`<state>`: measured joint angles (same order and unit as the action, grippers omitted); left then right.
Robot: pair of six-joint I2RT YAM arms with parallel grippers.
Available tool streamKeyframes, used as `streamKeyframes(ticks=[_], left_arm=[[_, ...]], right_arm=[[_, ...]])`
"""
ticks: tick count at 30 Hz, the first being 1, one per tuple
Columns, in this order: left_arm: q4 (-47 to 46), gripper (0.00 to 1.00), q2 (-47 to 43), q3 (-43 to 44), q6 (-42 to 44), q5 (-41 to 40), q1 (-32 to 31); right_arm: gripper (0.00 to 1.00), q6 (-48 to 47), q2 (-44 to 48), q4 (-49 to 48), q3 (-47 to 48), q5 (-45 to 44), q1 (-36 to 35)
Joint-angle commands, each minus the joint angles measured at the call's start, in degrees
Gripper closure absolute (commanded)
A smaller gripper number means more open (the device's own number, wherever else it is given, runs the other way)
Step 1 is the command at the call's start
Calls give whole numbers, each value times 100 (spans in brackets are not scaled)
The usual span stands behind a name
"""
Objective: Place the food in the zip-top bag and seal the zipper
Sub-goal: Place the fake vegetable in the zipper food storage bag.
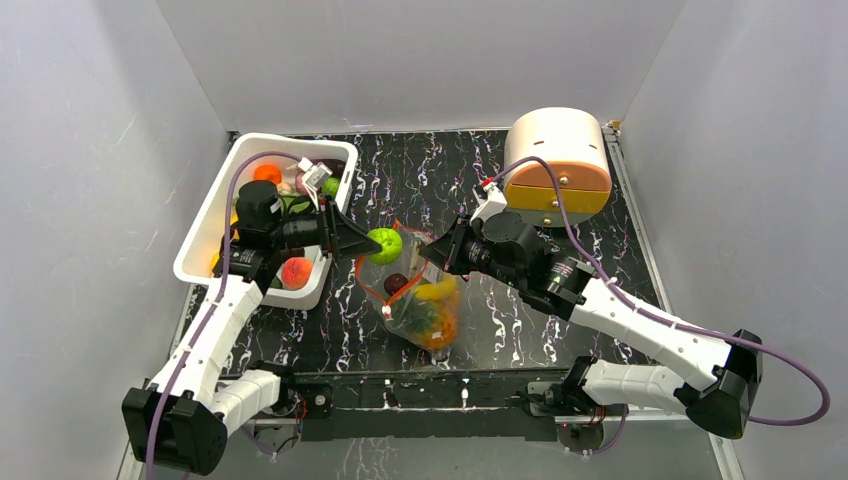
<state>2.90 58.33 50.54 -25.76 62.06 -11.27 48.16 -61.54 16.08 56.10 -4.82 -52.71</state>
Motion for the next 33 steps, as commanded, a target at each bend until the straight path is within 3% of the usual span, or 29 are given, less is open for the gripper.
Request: streamKeyframes(ticks=[1,13,18,23,30,33], left_arm=[[-360,69,-45,-279,-270,181,-22],[-688,67,227,-674,-430,-153,-225],[-542,57,316,-548,-325,-466,-454],[-217,40,322,-315,-177,-852,-580],[-122,31,204,-105,-101,-1054,-579],[341,24,108,274,238,-1495,-583]], right_arm=[[100,28,172,-583,202,-100,15],[100,27,158,-765,102,92,23],[100,34,182,-805,43,118,16],[100,0,211,-823,8,122,15],[100,27,308,-983,-157,220,15],[100,27,433,-991,-194,177,19]])
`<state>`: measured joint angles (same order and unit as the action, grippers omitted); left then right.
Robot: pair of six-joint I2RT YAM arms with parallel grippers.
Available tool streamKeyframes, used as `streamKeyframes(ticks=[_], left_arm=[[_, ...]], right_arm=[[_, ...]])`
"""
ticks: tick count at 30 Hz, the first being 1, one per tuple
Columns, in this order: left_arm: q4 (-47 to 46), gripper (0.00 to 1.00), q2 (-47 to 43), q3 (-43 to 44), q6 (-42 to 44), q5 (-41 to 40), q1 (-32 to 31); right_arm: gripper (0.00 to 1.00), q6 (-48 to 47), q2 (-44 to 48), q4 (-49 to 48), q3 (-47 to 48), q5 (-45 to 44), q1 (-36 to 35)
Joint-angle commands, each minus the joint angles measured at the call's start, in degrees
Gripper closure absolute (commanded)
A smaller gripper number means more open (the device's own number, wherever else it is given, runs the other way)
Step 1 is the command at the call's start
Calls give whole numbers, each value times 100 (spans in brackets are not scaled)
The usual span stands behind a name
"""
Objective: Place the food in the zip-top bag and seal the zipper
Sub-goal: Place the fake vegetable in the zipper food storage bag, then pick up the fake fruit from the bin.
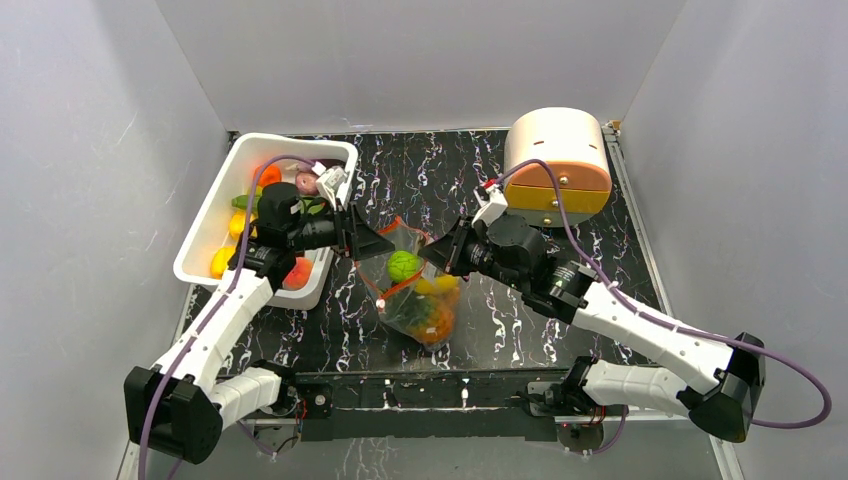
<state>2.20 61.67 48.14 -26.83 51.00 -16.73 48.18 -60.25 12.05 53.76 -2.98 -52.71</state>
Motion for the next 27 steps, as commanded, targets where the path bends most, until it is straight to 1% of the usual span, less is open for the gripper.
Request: streamKeyframes(ticks=[1,2,4,5,9,11,14,15,19,24,27], left_arm=[[588,23,-250,647,433,-527,-39],[794,22,-280,802,584,-835,-35],[1514,17,-265,1237,884,-1691,-32],[1828,2,-251,1488,1089,-2142,-32],[2124,2,-339,1613,1342,-3439,-32],[2155,2,-286,1559,1270,-4400,-36],[2172,2,-265,1482,1186,-5071,-24],[2191,2,-248,1479,1264,-5233,-16],[2229,3,-142,1478,1711,-5460,24],[2358,12,113,1482,1761,-5742,273],[2336,18,236,1401,1810,-5559,579]], right_arm=[[100,27,338,-590,21,-24,16],[100,27,374,-584,20,-21,16],[100,-24,423,-485,19,2,15],[100,-37,467,-453,7,5,17],[100,-104,578,-345,-5,-17,17],[100,-186,657,-214,54,-2,15],[100,-208,704,-208,51,-15,15],[100,-238,716,-197,43,-19,15],[100,-372,715,-73,24,-121,15],[100,-506,734,-13,60,-182,15],[100,-603,714,32,118,-226,15]])
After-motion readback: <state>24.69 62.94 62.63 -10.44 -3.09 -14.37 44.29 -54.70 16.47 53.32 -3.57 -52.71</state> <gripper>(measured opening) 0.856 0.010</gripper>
